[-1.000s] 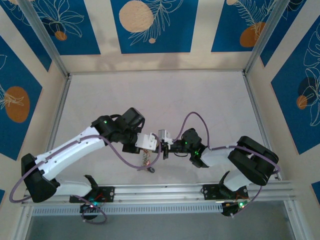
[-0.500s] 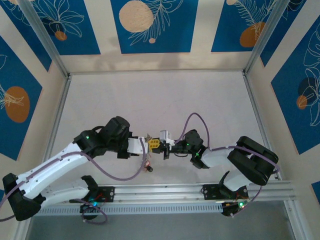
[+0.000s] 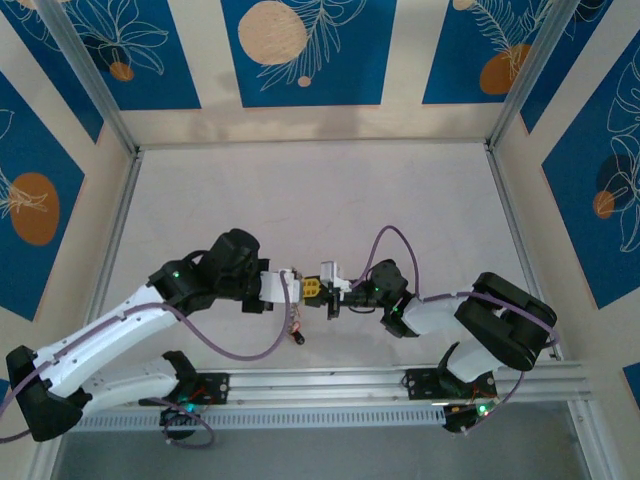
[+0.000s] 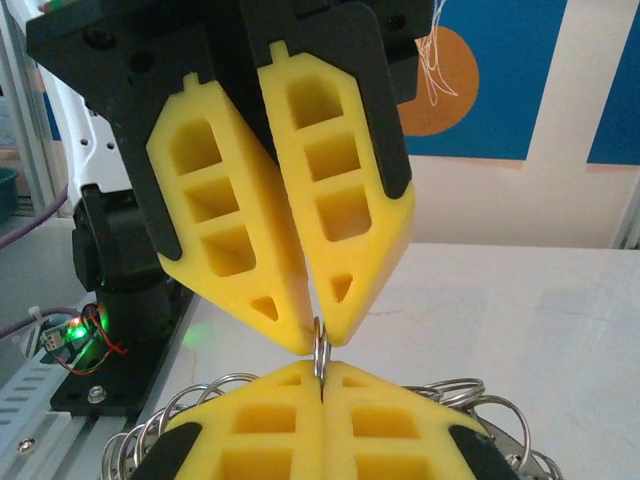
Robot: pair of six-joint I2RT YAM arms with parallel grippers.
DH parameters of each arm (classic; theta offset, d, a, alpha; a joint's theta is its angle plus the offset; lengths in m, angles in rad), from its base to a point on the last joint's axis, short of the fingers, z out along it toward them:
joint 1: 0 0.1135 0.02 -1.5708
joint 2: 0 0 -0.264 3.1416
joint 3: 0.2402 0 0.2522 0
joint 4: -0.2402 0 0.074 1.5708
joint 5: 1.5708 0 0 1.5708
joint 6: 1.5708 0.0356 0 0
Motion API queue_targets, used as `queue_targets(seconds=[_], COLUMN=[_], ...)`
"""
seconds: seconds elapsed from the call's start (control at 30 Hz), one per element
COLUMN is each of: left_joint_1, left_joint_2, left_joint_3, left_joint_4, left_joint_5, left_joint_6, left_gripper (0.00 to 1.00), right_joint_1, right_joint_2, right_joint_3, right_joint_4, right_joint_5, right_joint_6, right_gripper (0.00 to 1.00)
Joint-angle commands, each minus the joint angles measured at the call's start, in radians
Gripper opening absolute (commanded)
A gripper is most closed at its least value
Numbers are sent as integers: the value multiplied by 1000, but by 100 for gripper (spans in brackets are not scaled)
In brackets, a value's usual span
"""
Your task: Put the keys on the keyring
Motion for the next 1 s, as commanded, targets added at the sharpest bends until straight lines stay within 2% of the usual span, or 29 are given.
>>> queue_targets(seconds=[0.0,0.13,0.3,0.37,0.47,0.77,0.97], left_joint_1=[20,42,65,75,88,91,93], left_joint_2=[11,-6,-17,-17,-11,1,14], left_joint_3=[-3,-33,-48,-51,-37,-24,-40], left_joint_4=[-46,-39,-36,-26,-10,-6,7], left_joint_5=[27,50,80,96,148,209,214], left_joint_6=[23,2,-6,-12,-21,-28,-23], left_gripper=[16,23,22,21,14,19,11], right_joint_1=[-2,-3,-4,-3,1,4,5], right_joint_2=[-27,-33,-29,-24,-22,-18,-17], right_joint_3=[1,6,13,18,21,8,4], right_joint_4=[97,88,83,82,73,73,63], right_joint_5=[-7,-10,-21,-24,-23,1,5], right_joint_6=[-13,-18,-19,-20,-28,-39,-52], right_gripper=[0,0,0,0,0,0,0])
